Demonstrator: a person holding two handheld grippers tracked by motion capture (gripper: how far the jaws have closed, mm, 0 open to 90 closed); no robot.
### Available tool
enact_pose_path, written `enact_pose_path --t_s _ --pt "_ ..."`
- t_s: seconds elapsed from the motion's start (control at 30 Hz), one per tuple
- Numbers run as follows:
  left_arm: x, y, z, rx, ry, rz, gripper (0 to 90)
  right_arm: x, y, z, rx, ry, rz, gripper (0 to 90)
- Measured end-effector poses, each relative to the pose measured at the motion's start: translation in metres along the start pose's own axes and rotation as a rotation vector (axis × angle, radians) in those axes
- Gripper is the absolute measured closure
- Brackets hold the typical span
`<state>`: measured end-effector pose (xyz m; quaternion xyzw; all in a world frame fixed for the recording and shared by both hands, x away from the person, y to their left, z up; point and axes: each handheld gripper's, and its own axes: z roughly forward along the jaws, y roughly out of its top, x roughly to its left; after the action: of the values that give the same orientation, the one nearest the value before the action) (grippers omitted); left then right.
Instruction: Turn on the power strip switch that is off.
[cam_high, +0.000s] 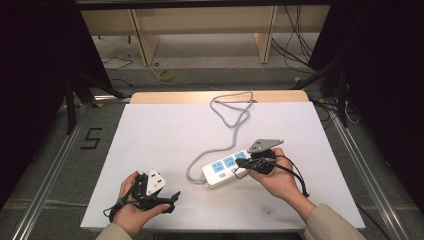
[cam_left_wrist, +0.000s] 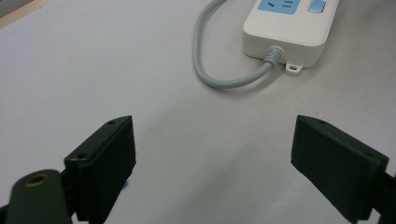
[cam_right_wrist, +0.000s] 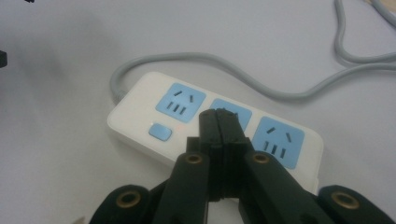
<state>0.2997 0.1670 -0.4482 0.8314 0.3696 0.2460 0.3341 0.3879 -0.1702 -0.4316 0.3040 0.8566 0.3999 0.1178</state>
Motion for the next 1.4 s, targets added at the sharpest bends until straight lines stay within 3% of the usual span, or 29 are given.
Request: enact_pose_path --t_s 0.63,1.4 --pt "0.000 0.000 0.000 0.000 -0.001 0.002 13.4 0.002 0.005 0.011 0.038 0.010 0.001 90.0" --pt "0.000 0.000 0.000 -0.001 -0.001 0.001 13.4 0.004 0.007 0.026 0.144 0.020 -0.005 90.0"
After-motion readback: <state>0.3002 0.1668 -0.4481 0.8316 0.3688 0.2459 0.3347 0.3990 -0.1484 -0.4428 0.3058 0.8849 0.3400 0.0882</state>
